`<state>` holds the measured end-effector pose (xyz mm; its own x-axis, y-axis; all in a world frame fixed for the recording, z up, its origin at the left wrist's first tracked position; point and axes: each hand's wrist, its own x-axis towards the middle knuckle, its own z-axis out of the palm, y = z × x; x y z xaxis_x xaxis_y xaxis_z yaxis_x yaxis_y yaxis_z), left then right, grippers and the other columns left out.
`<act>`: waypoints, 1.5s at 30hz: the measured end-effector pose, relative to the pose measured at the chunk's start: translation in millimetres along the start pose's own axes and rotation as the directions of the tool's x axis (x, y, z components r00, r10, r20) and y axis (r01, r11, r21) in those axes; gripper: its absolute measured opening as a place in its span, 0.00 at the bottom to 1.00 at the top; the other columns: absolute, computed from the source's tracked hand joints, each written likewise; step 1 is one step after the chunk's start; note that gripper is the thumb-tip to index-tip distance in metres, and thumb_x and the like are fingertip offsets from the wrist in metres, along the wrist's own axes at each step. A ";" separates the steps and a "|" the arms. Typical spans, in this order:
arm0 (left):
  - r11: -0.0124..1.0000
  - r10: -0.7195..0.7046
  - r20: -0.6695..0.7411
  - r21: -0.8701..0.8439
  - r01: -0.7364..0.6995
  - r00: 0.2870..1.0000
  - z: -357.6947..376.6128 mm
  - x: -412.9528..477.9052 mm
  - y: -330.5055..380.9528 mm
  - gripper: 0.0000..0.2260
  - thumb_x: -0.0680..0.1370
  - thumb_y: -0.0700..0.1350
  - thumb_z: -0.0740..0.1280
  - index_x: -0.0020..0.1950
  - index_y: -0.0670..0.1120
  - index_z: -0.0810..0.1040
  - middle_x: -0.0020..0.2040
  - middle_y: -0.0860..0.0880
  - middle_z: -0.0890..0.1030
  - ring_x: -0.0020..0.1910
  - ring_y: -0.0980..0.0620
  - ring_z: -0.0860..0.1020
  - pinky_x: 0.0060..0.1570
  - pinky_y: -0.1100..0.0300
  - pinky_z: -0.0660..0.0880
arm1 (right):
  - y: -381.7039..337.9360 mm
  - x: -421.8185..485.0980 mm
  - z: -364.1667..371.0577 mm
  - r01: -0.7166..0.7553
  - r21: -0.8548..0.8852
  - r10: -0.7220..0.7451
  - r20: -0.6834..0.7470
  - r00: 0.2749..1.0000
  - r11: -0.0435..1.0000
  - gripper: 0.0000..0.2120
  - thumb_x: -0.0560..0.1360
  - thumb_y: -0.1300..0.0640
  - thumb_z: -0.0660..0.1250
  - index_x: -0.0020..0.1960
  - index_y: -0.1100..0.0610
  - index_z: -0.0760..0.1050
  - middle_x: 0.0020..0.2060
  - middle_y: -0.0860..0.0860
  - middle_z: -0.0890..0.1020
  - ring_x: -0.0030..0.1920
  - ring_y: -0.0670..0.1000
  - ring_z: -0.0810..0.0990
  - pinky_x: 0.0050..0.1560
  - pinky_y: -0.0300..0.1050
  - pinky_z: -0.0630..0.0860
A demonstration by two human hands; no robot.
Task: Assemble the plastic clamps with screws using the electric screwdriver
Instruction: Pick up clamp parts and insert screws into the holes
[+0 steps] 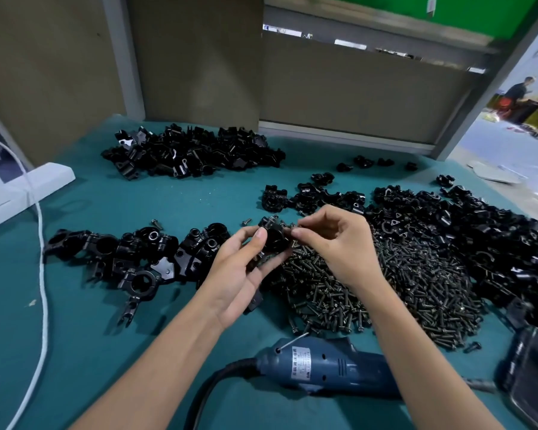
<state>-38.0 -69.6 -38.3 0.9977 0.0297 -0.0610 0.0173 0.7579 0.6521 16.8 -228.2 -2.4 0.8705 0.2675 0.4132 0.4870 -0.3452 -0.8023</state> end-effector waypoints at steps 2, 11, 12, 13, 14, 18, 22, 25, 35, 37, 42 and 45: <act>1.000 0.006 0.009 0.001 -0.006 1.000 0.0 0.1 0.0 0.16 0.74 0.42 0.67 0.58 0.35 0.73 0.56 0.39 0.83 0.59 0.45 0.82 0.54 0.54 0.81 | 0.6 -1.0 5.2 0.009 0.038 -0.008 -0.026 1.000 0.999 0.05 0.69 0.63 0.77 0.42 0.59 0.81 0.37 0.50 0.85 0.40 0.47 0.84 0.46 0.42 0.81; 1.000 -0.006 0.005 -0.028 0.006 1.000 1.4 -1.3 -2.1 0.15 0.73 0.42 0.67 0.56 0.35 0.74 0.57 0.38 0.83 0.58 0.43 0.82 0.54 0.53 0.81 | 4.4 -5.0 6.9 0.032 0.096 -0.031 -0.008 0.999 0.995 0.05 0.69 0.64 0.76 0.41 0.59 0.81 0.36 0.48 0.84 0.39 0.45 0.83 0.43 0.39 0.78; 0.999 -0.010 -0.001 -0.035 0.010 1.000 1.3 -1.7 -1.6 0.15 0.73 0.42 0.67 0.57 0.34 0.74 0.57 0.37 0.83 0.57 0.43 0.82 0.54 0.53 0.81 | 5.0 -5.3 7.1 0.035 0.085 -0.036 -0.001 0.999 0.996 0.05 0.69 0.64 0.76 0.41 0.59 0.81 0.36 0.48 0.84 0.38 0.45 0.83 0.43 0.38 0.78; 0.999 -0.015 -0.004 -0.039 0.015 1.000 1.4 -2.0 -0.8 0.16 0.73 0.41 0.66 0.58 0.34 0.74 0.57 0.37 0.83 0.57 0.43 0.82 0.54 0.53 0.81 | 5.2 -5.6 7.3 0.041 0.072 -0.042 0.002 0.999 0.997 0.05 0.69 0.64 0.76 0.41 0.58 0.81 0.36 0.48 0.84 0.38 0.45 0.82 0.43 0.38 0.77; 0.999 -0.021 -0.003 -0.039 0.021 1.000 1.8 -2.2 -0.4 0.17 0.73 0.41 0.66 0.58 0.33 0.73 0.57 0.37 0.82 0.58 0.43 0.82 0.54 0.53 0.81 | 5.4 -6.1 7.7 0.045 0.064 -0.045 0.001 0.999 0.997 0.06 0.69 0.65 0.76 0.41 0.57 0.81 0.36 0.47 0.84 0.38 0.44 0.82 0.43 0.38 0.77; 0.998 -0.041 0.005 -0.041 0.041 0.999 3.8 -3.5 0.9 0.19 0.76 0.41 0.65 0.63 0.30 0.72 0.59 0.36 0.81 0.60 0.43 0.81 0.55 0.53 0.80 | 6.6 -8.4 10.8 0.062 0.070 -0.059 -0.032 0.998 0.996 0.06 0.70 0.65 0.76 0.41 0.58 0.80 0.38 0.48 0.85 0.40 0.46 0.84 0.44 0.40 0.78; 0.997 -0.054 0.005 -0.063 0.054 0.999 3.2 -4.2 3.6 0.20 0.77 0.41 0.64 0.64 0.30 0.72 0.57 0.37 0.83 0.59 0.43 0.81 0.51 0.57 0.81 | 7.0 -9.3 13.3 0.095 0.078 -0.093 -0.023 0.995 0.992 0.05 0.70 0.66 0.76 0.41 0.61 0.80 0.40 0.47 0.86 0.45 0.46 0.85 0.48 0.41 0.79; 0.997 -0.059 0.002 -0.058 0.059 0.998 2.7 -5.4 4.6 0.21 0.76 0.41 0.65 0.64 0.30 0.71 0.55 0.38 0.84 0.57 0.43 0.82 0.49 0.58 0.82 | 5.9 -8.9 13.3 0.071 0.102 -0.075 0.038 0.996 0.992 0.04 0.69 0.67 0.75 0.40 0.64 0.80 0.40 0.47 0.85 0.48 0.46 0.85 0.51 0.41 0.80; 0.977 -0.114 0.010 -0.180 0.114 0.993 1.7 -2.4 11.0 0.23 0.75 0.39 0.66 0.67 0.31 0.69 0.57 0.34 0.82 0.57 0.38 0.82 0.52 0.52 0.81 | -20.8 -58.8 -39.3 0.145 -0.592 0.082 0.339 0.937 0.793 0.33 0.70 0.25 0.47 0.64 0.41 0.73 0.42 0.39 0.81 0.38 0.37 0.78 0.41 0.35 0.78; 0.974 -0.111 0.013 -0.196 0.112 0.994 1.1 -1.7 9.8 0.23 0.74 0.39 0.67 0.66 0.32 0.70 0.56 0.34 0.82 0.56 0.38 0.82 0.52 0.51 0.82 | -19.9 -87.3 -46.3 0.257 -0.784 0.251 0.460 0.852 0.564 0.46 0.60 0.17 0.31 0.70 0.36 0.59 0.49 0.38 0.77 0.46 0.37 0.76 0.49 0.38 0.77; 0.999 -0.009 0.023 -0.041 0.010 1.000 -2.5 1.9 5.6 0.17 0.70 0.40 0.71 0.57 0.37 0.77 0.49 0.42 0.83 0.51 0.44 0.82 0.52 0.54 0.81 | -16.5 -127.2 -43.8 0.288 -0.859 0.295 0.432 0.852 0.424 0.48 0.64 0.18 0.40 0.67 0.47 0.73 0.46 0.43 0.81 0.42 0.46 0.81 0.41 0.39 0.79; 0.998 0.030 -0.006 0.061 -0.029 1.000 -2.9 2.0 2.6 0.19 0.66 0.38 0.74 0.56 0.39 0.77 0.45 0.44 0.83 0.47 0.45 0.82 0.50 0.55 0.81 | -12.5 -138.0 -46.3 0.300 -0.832 0.099 0.387 0.917 0.467 0.40 0.66 0.22 0.49 0.58 0.50 0.79 0.36 0.42 0.81 0.32 0.44 0.81 0.30 0.35 0.78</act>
<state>-36.1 -65.6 -38.9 0.9973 0.0562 -0.0465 -0.0077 0.7154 0.6987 -106.1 -302.5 -29.5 0.8187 0.5588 0.1326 0.5485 -0.8292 0.1076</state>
